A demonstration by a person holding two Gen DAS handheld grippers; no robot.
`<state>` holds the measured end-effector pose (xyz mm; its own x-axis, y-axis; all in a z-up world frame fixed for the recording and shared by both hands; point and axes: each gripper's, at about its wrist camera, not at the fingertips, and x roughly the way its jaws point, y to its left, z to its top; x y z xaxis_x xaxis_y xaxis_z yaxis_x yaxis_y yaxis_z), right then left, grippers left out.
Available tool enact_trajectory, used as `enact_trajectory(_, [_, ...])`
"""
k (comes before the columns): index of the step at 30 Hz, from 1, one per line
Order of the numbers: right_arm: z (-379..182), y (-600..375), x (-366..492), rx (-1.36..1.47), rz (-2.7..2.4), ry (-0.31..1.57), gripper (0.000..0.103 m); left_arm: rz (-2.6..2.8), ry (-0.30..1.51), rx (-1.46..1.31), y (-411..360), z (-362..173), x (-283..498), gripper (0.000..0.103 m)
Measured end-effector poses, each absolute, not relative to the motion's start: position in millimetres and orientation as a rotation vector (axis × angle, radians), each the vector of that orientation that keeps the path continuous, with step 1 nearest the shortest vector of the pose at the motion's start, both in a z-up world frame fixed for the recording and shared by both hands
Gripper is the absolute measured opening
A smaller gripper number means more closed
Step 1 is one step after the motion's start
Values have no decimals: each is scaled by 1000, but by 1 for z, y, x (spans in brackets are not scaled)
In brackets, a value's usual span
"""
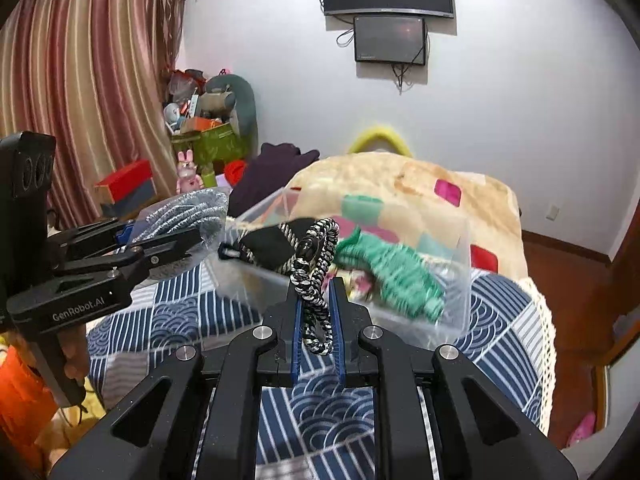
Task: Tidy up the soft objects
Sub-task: 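Drop the clear bag into the box with the left gripper while the right drops the bracelet in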
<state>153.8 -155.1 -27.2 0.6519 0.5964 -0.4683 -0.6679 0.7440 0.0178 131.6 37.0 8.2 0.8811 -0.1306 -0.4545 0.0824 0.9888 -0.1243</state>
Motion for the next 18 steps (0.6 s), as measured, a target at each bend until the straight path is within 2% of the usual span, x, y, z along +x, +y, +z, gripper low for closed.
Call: enact_trajectory(18, [-34, -116, 205, -108, 715, 543, 11, -117, 560, -141, 45, -20, 201, 38])
